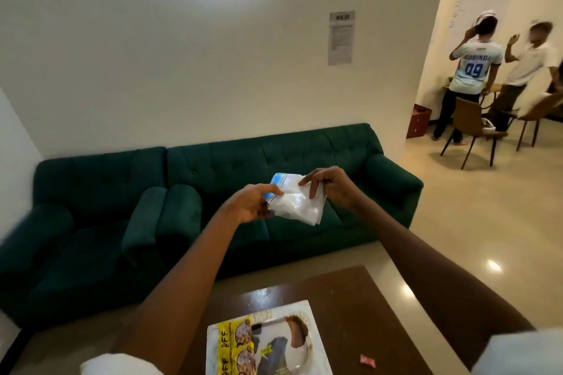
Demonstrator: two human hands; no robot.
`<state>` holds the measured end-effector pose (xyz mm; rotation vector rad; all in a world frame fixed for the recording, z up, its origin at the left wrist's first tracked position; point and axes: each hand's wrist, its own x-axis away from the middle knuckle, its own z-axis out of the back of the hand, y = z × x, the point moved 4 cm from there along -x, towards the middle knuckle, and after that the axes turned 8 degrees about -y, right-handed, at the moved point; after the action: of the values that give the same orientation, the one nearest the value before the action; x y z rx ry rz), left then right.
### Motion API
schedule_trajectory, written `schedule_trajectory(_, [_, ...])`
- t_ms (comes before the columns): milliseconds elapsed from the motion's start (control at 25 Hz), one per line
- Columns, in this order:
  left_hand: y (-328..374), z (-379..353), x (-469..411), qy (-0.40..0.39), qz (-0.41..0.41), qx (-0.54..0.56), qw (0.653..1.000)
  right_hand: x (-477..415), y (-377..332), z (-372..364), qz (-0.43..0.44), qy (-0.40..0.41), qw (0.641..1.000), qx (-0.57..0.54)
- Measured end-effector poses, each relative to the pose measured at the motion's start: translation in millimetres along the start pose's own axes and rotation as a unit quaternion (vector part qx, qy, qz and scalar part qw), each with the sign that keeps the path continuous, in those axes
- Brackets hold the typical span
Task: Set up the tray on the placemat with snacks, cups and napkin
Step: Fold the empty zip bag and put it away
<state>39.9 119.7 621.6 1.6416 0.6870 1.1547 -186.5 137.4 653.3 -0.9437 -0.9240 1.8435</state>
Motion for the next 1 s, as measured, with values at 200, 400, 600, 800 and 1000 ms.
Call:
schedule_trajectory(200, [-47.4,-46.4,-27.9,-0.042,-0.013,0.109,0.993,53.1,53.4,18.9,-0.120,0.233,0.918,-0.299])
schedule_trajectory(400, [-122.0,-160.2,-53.7,-0.029,0.005,0.327,0.945,129.2,101.4,-27.0,-0.203,0.249,0.848,-0.422])
schedule_trajectory(600, [-209.0,-296.0,-51.4,-0.098,0.133,0.391,0.906,231.9,152.8,-12.4,-0.294,0.410,0.831,-0.233])
schedule_trajectory(800, [-279.1,-370.6,-64.5,-0.118,0.205,0.225,0.945,362.5,208.3,38.3,-0.357,0.447,0.797,-0.193])
schedule_trajectory(1000, [-313.9,-433.3,-95.4,-0.093,0.175,0.093,0.976,436.2,271.0,53.0,-0.371,0.452,0.765,-0.269])
